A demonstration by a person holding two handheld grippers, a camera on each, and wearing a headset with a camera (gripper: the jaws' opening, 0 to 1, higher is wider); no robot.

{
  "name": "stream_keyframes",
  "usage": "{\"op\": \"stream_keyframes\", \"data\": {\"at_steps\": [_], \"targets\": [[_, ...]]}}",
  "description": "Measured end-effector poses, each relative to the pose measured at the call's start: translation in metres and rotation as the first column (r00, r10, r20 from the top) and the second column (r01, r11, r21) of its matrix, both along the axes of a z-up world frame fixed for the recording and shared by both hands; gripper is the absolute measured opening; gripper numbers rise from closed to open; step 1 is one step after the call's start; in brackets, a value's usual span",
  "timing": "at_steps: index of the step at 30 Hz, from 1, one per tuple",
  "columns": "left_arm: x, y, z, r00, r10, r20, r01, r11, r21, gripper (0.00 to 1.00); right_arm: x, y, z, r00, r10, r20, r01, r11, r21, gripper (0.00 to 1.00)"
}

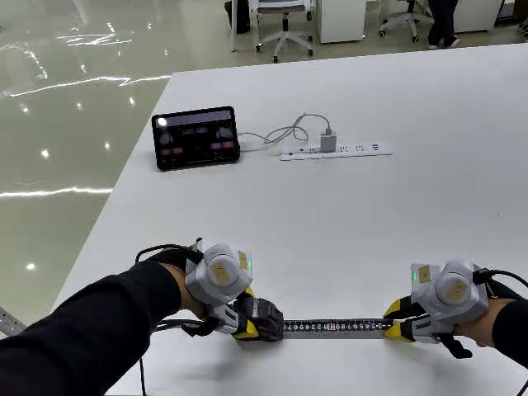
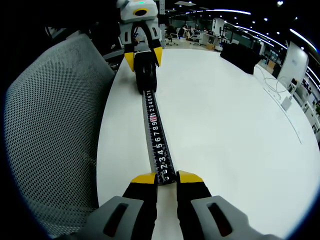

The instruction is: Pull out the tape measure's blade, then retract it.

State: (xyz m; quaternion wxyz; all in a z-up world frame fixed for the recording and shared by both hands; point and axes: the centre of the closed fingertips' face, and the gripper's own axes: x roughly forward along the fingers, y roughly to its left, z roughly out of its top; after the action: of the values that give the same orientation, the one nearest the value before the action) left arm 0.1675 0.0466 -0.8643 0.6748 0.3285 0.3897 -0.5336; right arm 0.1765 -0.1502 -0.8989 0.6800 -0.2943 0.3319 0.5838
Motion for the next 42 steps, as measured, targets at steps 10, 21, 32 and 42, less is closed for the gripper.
{"op": "stream_keyframes", "data": {"at_steps": [10, 21, 32, 42], "targets": [[0.000, 0.000, 0.000, 1.000, -0.001, 0.000, 0.001, 1.000, 0.000, 0.29, -0.001, -0.003, -0.001, 1.000, -0.004, 0.000, 0.004, 1.000, -0.002, 0.09], [0.000, 0.000, 0.000, 1.000, 0.001, 0.000, -0.001, 1.000, -0.002, 0.29, -0.002, -0.006, -0.001, 1.000, -0.006, -0.003, 0.006, 1.000, -0.004, 0.09], [0.000, 0.000, 0.000, 1.000, 0.000, 0.000, 0.000, 1.000, -0.002, 0.29, -0.001, -0.009, -0.001, 1.000, -0.011, -0.004, 0.011, 1.000, -0.006, 0.09], [0.000, 0.000, 0.000, 1.000, -0.001, 0.000, 0.001, 1.000, 0.000, 0.29, -0.002, -0.013, -0.001, 1.000, -0.010, -0.004, 0.010, 1.000, -0.009, 0.09]]}}
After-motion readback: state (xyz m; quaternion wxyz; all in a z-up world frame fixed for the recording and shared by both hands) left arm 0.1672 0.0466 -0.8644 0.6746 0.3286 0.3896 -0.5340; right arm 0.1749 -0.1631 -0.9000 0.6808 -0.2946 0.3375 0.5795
